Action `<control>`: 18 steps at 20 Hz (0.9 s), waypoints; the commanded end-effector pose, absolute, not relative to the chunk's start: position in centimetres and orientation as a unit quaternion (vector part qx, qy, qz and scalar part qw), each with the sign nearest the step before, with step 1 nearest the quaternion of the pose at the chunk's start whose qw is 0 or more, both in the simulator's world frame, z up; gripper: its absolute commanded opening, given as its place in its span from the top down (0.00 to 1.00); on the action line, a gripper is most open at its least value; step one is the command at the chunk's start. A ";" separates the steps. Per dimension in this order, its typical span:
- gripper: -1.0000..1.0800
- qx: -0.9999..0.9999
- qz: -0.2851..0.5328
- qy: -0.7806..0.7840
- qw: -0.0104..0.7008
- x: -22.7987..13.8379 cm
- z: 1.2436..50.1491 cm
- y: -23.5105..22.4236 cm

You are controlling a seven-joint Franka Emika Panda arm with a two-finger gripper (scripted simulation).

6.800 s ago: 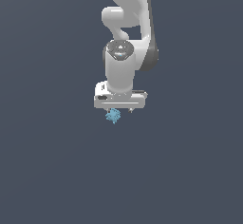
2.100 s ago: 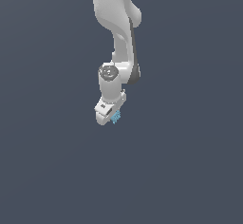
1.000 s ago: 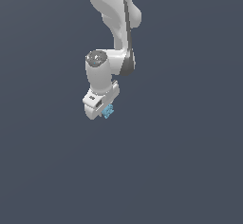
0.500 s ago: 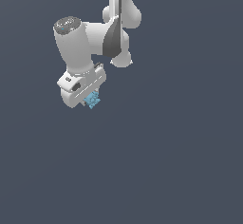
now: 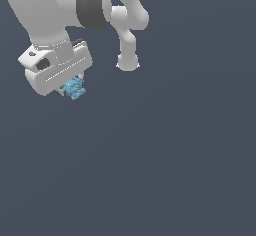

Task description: Pick up the object and move it to a goal position.

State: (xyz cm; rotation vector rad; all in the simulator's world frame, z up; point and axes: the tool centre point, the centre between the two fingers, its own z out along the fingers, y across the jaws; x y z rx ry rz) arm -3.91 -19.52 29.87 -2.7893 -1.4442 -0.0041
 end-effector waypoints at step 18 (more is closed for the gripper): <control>1.00 -0.888 0.000 -0.460 0.000 -2.7 38.5 -24.8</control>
